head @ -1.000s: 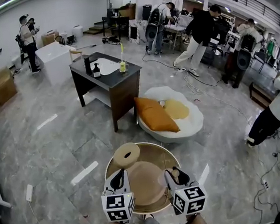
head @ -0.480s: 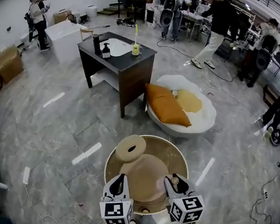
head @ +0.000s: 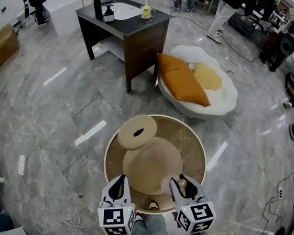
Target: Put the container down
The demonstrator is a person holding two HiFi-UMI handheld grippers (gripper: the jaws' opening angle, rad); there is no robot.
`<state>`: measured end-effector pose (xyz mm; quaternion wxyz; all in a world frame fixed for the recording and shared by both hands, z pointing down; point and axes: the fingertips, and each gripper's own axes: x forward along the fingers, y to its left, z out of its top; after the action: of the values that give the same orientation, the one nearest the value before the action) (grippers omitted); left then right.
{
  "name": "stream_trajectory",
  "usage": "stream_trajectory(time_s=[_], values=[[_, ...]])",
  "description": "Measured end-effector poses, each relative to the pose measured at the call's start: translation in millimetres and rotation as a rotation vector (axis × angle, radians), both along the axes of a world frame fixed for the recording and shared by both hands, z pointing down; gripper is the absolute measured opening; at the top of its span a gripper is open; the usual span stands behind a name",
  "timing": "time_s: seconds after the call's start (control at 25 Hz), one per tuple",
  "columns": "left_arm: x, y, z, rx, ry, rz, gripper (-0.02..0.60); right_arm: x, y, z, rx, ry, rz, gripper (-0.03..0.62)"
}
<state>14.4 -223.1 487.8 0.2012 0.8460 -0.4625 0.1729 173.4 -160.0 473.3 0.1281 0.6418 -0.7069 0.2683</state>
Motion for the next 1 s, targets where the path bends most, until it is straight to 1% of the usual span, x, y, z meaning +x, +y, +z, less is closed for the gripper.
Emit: stream_trajectory(time_s=[0.2,0.48,0.6,0.76,1.0], values=[[-7.9,9.1,63.0,-0.081,-0.022,-0.028,0.005,-3.0,4.3,55.5,-0.056,-0.016,-0.008,0.133],[-13.3,19.8,111.9,-0.15,-0.027,-0.061,0.005,-1.3,11.5,103.9,-0.116,-0.024,-0.012,0.133],[-14.0,22.4,124.9,-0.158,-0.026,-0.068,0.005,-0.1,10.7,118.9,-0.124,-0.014,-0.025,0.133],[-11.6,17.3,139.9,-0.151,-0.035,-0.057,0.005,2.3,2.0,139.5,-0.132,-0.006,-0.04,0.133],[-14.9,10.7,150.4,-0.141,-0.048,-0.062,0.005,4.8,-12.5,158.1,-0.141,0.012,-0.064,0.133]])
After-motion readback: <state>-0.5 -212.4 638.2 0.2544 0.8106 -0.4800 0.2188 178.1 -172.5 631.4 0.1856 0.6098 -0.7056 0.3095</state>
